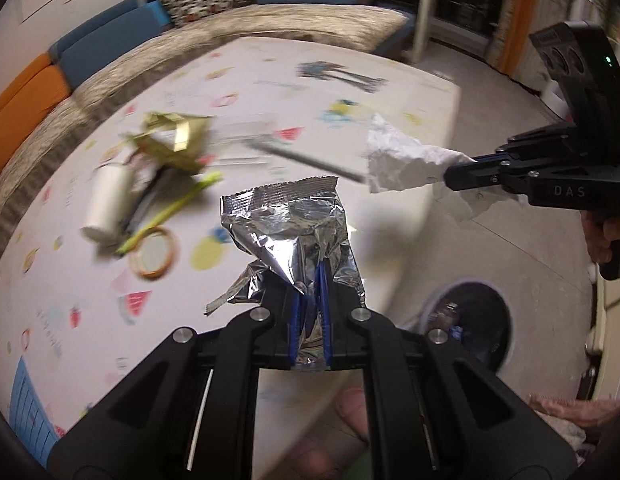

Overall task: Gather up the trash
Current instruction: 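Carry tissue and foil over the bin and open both grippers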

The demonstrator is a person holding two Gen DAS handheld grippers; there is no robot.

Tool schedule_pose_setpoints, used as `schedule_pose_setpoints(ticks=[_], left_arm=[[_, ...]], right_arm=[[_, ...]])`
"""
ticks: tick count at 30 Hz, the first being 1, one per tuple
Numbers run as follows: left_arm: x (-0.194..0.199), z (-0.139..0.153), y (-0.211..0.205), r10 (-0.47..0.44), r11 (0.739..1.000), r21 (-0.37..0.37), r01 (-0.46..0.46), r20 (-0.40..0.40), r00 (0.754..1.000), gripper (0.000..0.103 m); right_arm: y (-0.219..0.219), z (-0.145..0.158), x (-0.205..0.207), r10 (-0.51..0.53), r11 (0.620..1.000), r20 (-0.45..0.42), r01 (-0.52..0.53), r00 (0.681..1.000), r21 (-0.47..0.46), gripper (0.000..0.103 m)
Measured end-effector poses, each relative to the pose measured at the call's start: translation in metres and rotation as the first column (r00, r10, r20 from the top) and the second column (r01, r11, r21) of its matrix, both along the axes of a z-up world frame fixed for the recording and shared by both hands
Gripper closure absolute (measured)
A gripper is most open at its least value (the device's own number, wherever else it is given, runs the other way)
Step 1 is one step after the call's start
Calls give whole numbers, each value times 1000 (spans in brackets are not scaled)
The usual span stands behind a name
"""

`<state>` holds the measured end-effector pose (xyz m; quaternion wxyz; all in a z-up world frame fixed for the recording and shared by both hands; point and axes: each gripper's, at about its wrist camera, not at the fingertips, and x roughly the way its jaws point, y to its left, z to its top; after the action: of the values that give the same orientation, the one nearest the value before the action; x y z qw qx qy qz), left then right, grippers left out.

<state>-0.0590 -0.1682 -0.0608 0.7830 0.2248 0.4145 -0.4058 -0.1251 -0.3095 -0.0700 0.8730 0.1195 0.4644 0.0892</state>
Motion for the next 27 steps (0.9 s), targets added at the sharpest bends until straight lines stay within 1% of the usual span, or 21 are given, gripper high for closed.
schedule_pose_setpoints(ticks=[2, 5, 7, 9, 11, 12, 13, 15, 17, 19, 20, 21, 22, 23, 24, 26, 27], left_arm=[[-25, -8, -24, -79, 997, 13, 79, -19, 997, 96], [-64, -29, -59, -190, 980, 46, 193, -55, 980, 96], [-89, -50, -80, -256, 962, 76, 263, -96, 962, 96], [-108, -72, -98, -298, 944, 105, 313, -138, 945, 96], [-122, -100, -114, -326, 924, 143, 356, -195, 925, 96], [-128, -114, -120, -332, 914, 165, 370, -219, 918, 96], [-133, -130, -126, -339, 902, 183, 392, -264, 903, 96], [-144, -158, -134, -343, 883, 217, 415, -305, 889, 96], [-154, -179, -141, -356, 863, 244, 443, -328, 875, 96], [-163, -199, -147, -355, 846, 268, 461, -364, 861, 90], [-163, -207, -149, -349, 840, 283, 462, -371, 861, 81], [-164, -215, -151, -340, 837, 298, 460, -376, 862, 71], [-163, -220, -152, -334, 834, 306, 458, -381, 862, 64], [-163, -223, -153, -325, 835, 313, 452, -381, 865, 51], [-161, -225, -153, -315, 840, 317, 441, -376, 871, 46], [-158, -225, -149, -305, 849, 308, 429, -378, 874, 44], [-155, -223, -147, -298, 853, 312, 419, -369, 880, 39]], right_arm=[[-12, -11, -31, -20, 1000, -36, 19, 999, -13, 101], [-28, -41, -78, -56, 998, -105, 56, 993, -6, 101], [-39, -67, -106, -90, 996, -156, 93, 984, 13, 101], [-49, -92, -130, -134, 990, -203, 142, 970, 23, 101], [-59, -119, -146, -172, 980, -258, 193, 951, 57, 101], [-62, -132, -152, -192, 975, -279, 216, 941, 58, 101], [-65, -147, -158, -203, 969, -308, 237, 929, 75, 101], [-66, -173, -167, -211, 961, -353, 260, 911, 98, 101], [-66, -196, -176, -212, 952, -395, 280, 894, 124, 98], [-66, -216, -180, -217, 946, -431, 298, 876, 128, 97], [-66, -223, -182, -219, 946, -442, 300, 870, 120, 95], [-66, -230, -183, -223, 946, -455, 305, 862, 114, 84], [-69, -235, -183, -234, 942, -464, 317, 854, 108, 65], [-71, -239, -184, -251, 937, -470, 334, 846, 100, 54], [-75, -240, -185, -273, 932, -470, 352, 839, 88, 44], [-80, -240, -185, -290, 922, -466, 374, 836, 97, 41], [-82, -239, -187, -295, 919, -464, 381, 836, 103, 39]])
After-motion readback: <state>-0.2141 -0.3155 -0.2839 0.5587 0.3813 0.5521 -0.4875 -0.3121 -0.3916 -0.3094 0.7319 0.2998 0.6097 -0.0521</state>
